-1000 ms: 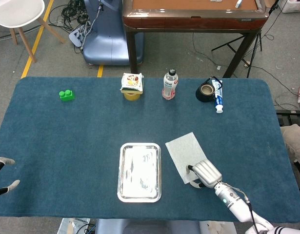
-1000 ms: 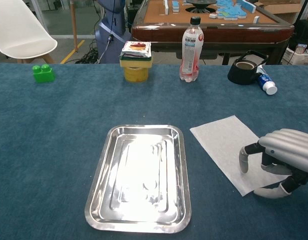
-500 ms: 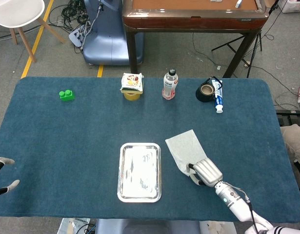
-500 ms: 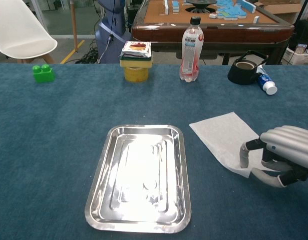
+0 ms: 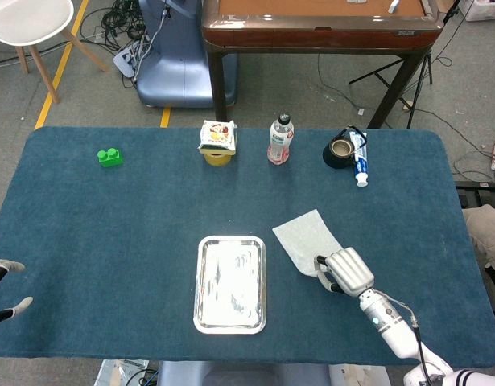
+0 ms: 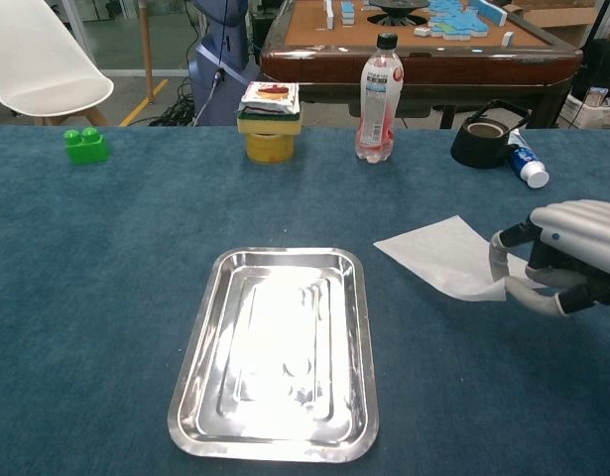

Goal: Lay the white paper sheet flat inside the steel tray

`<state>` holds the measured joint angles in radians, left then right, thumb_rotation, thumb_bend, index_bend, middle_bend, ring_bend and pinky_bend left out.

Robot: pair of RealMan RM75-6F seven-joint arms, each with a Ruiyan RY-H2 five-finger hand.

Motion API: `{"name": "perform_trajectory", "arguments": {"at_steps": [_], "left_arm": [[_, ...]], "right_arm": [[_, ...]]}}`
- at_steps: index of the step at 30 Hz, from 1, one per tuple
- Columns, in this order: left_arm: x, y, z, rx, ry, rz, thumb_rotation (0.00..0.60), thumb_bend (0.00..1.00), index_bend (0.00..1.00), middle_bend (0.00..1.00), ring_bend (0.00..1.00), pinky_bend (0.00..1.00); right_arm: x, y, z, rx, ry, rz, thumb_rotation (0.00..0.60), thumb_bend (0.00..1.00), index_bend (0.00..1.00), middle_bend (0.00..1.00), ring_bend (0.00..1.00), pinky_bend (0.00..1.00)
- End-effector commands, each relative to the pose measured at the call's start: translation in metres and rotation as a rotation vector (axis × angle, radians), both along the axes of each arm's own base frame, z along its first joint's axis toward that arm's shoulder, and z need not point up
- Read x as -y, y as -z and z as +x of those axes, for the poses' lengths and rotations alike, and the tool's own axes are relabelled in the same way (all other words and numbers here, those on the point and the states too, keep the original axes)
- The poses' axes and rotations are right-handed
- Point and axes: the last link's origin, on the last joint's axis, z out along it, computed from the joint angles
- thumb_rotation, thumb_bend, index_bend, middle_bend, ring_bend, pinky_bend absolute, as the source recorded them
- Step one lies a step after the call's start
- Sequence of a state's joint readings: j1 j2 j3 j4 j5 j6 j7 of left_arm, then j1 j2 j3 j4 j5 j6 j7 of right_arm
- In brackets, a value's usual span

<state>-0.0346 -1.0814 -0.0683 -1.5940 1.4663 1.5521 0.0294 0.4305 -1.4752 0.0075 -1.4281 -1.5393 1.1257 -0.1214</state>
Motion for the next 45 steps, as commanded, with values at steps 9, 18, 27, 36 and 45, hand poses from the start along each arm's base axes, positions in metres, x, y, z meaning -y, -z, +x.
{"name": "perform_trajectory", "arguments": {"at_steps": [9,18,27,36,45], "left_arm": [[0.000,-0.002,0.001,0.002,0.003,0.005,0.600,0.01,0.41,0.38,0.31,0.47],[0.002,-0.005,0.002,0.009,0.009,0.015,0.600,0.01,0.41,0.38,0.31,0.47],[0.002,-0.007,0.001,0.014,0.007,0.018,0.600,0.01,0.41,0.38,0.31,0.47],[0.001,-0.010,0.000,0.018,0.003,0.024,0.600,0.01,0.41,0.38,0.32,0.47],[0.002,-0.013,0.000,0.025,0.004,0.030,0.600,0.01,0.41,0.38,0.32,0.47]], "right_arm": [[0.019,-0.002,0.028,0.008,-0.028,-0.050,0.600,0.54,0.58,1.00,1.00,1.00],[0.027,0.005,0.060,0.033,-0.062,-0.081,0.600,0.54,0.58,1.00,1.00,1.00],[0.032,0.013,0.092,0.076,-0.067,-0.111,0.600,0.54,0.59,1.00,1.00,1.00],[0.025,0.025,0.122,0.126,-0.079,-0.081,0.600,0.54,0.60,1.00,1.00,1.00],[0.013,0.030,0.146,0.138,-0.074,-0.048,0.600,0.54,0.60,1.00,1.00,1.00]]}}
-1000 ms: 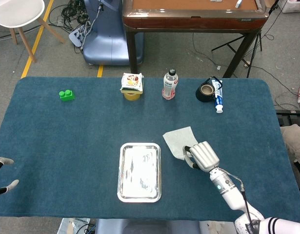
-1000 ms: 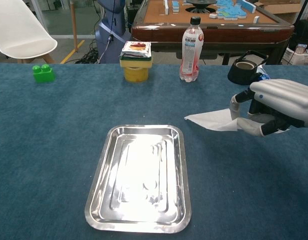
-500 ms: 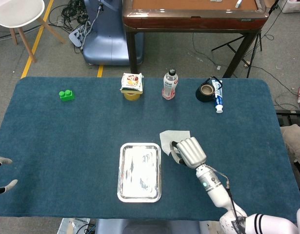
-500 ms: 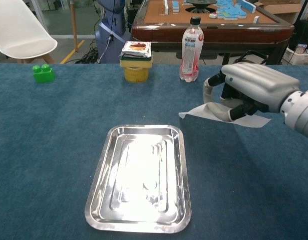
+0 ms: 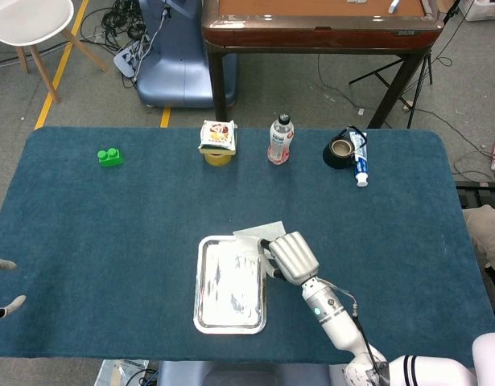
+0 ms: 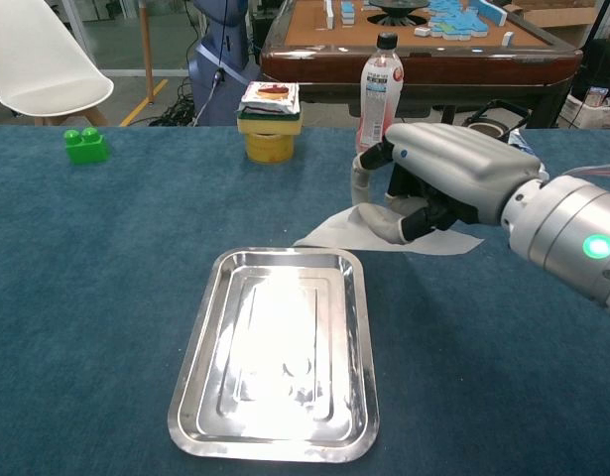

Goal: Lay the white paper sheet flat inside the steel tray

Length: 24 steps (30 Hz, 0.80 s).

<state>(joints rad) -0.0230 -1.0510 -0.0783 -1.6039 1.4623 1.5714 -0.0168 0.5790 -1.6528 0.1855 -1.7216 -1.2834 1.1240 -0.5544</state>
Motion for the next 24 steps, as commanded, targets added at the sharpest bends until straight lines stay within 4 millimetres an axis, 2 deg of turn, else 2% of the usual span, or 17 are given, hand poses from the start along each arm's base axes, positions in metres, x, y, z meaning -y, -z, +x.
{"name": "perform_trajectory", "arguments": {"at_steps": [1,18,24], "left_arm": [[0.000,0.000,0.000,0.001,0.000,0.000,0.600,0.01,0.41,0.38,0.32,0.47],[0.001,-0.003,0.001,0.001,0.004,0.006,0.600,0.01,0.41,0.38,0.32,0.47],[0.002,-0.004,0.001,0.003,0.005,0.011,0.600,0.01,0.41,0.38,0.32,0.47]], "right_arm": [[-0.004,0.001,0.008,0.002,0.001,0.010,0.600,0.54,0.60,1.00,1.00,1.00],[-0.021,0.011,0.033,0.099,0.041,0.073,0.600,0.54,0.60,1.00,1.00,1.00],[-0.026,0.014,0.036,0.103,0.047,0.094,0.600,0.54,0.60,1.00,1.00,1.00]]}}
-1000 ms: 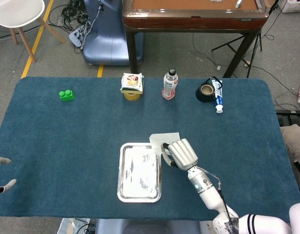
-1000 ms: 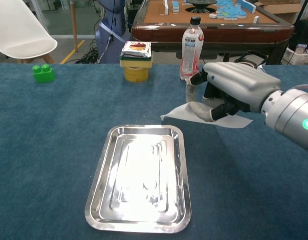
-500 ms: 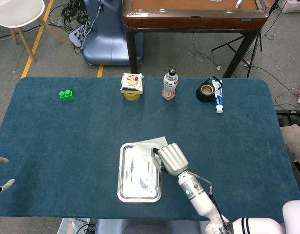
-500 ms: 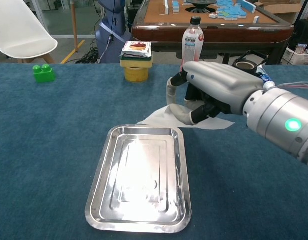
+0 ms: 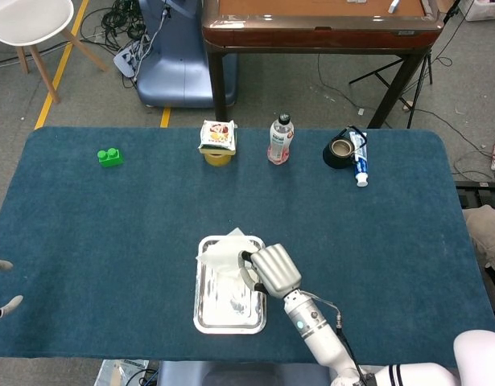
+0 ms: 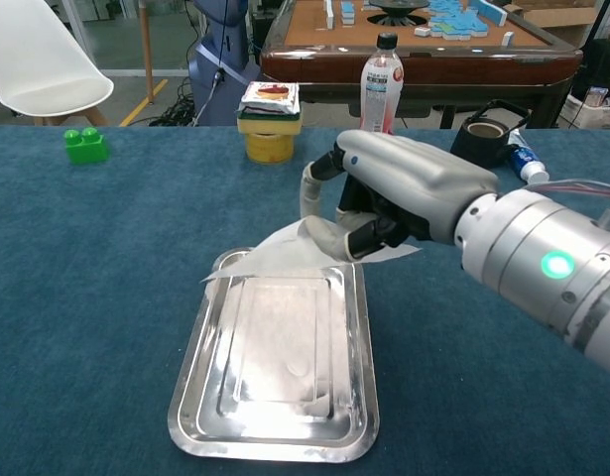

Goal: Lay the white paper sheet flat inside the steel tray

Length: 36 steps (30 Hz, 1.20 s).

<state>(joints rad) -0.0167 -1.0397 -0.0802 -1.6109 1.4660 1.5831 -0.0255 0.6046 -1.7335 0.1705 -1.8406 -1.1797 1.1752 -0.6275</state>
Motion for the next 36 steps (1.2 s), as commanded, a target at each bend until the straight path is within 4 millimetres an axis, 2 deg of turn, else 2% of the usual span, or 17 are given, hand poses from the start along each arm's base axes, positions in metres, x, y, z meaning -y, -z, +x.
{"name": "perform_trajectory", "arguments": {"at_steps": [1,27,32,36], "left_arm": [[0.000,0.000,0.000,0.000,-0.001,0.000,0.600,0.01,0.41,0.38,0.32,0.47],[0.000,0.003,0.000,-0.003,-0.002,-0.013,0.600,0.01,0.41,0.38,0.32,0.47],[0.000,0.003,0.000,-0.003,-0.003,-0.013,0.600,0.01,0.41,0.38,0.32,0.47],[0.000,0.004,0.000,-0.004,-0.001,-0.014,0.600,0.01,0.41,0.38,0.32,0.47]], "right_arm": [[-0.001,0.001,0.001,0.001,0.005,0.014,0.600,0.54,0.60,1.00,1.00,1.00],[-0.023,0.000,0.000,-0.033,0.023,0.067,0.600,0.54,0.60,1.00,1.00,1.00],[-0.025,-0.003,-0.002,-0.029,0.026,0.070,0.600,0.49,0.60,1.00,1.00,1.00],[-0.026,-0.005,-0.004,-0.029,0.024,0.071,0.600,0.37,0.59,1.00,1.00,1.00]]}}
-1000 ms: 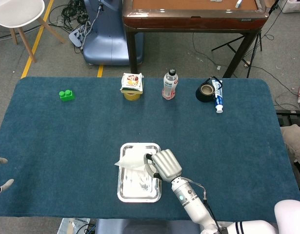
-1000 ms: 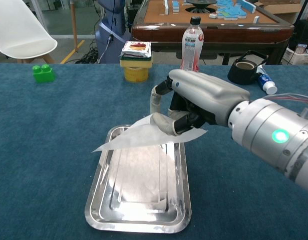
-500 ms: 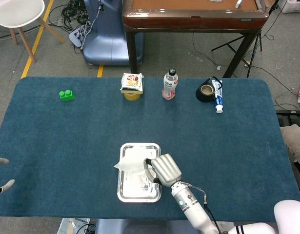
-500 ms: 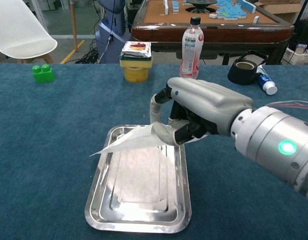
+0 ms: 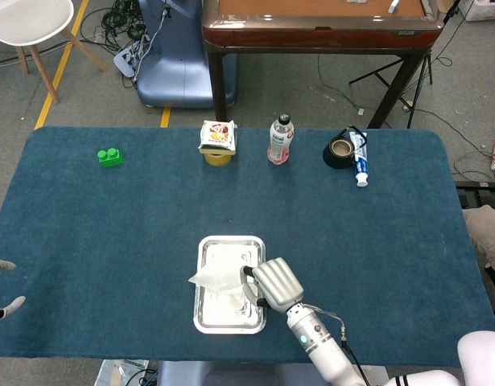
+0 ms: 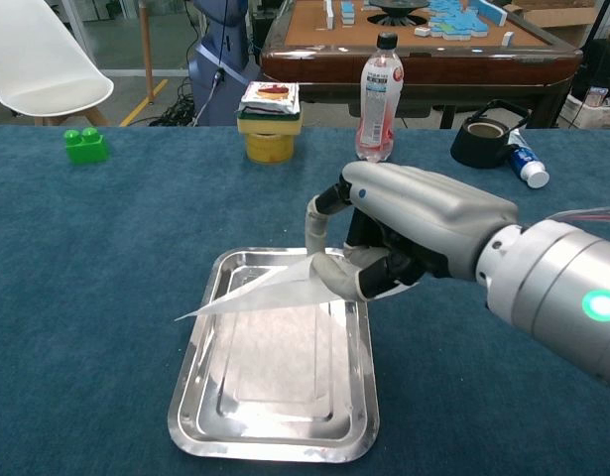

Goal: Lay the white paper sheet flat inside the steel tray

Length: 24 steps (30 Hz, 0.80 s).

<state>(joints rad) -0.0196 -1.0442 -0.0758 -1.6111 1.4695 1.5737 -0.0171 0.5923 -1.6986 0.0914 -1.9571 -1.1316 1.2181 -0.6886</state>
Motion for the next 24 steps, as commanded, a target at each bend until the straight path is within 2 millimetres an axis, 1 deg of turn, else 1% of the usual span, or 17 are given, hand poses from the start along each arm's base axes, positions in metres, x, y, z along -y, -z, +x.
{"name": "perform_trajectory", "arguments": {"at_steps": [1,7,9,19,24], "left_arm": [[0.000,0.000,0.000,-0.001,0.000,-0.001,0.600,0.01,0.41,0.38,0.32,0.47],[0.000,0.001,-0.001,0.000,-0.003,-0.002,0.600,0.01,0.41,0.38,0.32,0.47],[0.000,0.001,-0.001,-0.002,-0.004,-0.002,0.600,0.01,0.41,0.38,0.32,0.47],[0.000,0.002,0.000,-0.004,-0.001,-0.005,0.600,0.01,0.41,0.38,0.32,0.47],[0.000,0.002,0.000,-0.003,-0.001,-0.004,0.600,0.01,0.41,0.38,0.32,0.47]], "right_arm": [[-0.001,-0.001,-0.001,-0.001,-0.001,0.000,0.600,0.32,0.58,1.00,1.00,1.00],[-0.003,-0.005,-0.003,-0.006,-0.007,0.002,0.600,0.12,0.49,1.00,1.00,1.00],[-0.004,-0.007,-0.004,-0.007,-0.008,0.002,0.600,0.08,0.48,1.00,1.00,1.00],[-0.007,-0.017,-0.004,0.003,-0.014,-0.008,0.600,0.06,0.47,1.00,1.00,1.00],[0.001,-0.021,-0.005,0.010,-0.015,-0.026,0.600,0.06,0.47,1.00,1.00,1.00]]}}
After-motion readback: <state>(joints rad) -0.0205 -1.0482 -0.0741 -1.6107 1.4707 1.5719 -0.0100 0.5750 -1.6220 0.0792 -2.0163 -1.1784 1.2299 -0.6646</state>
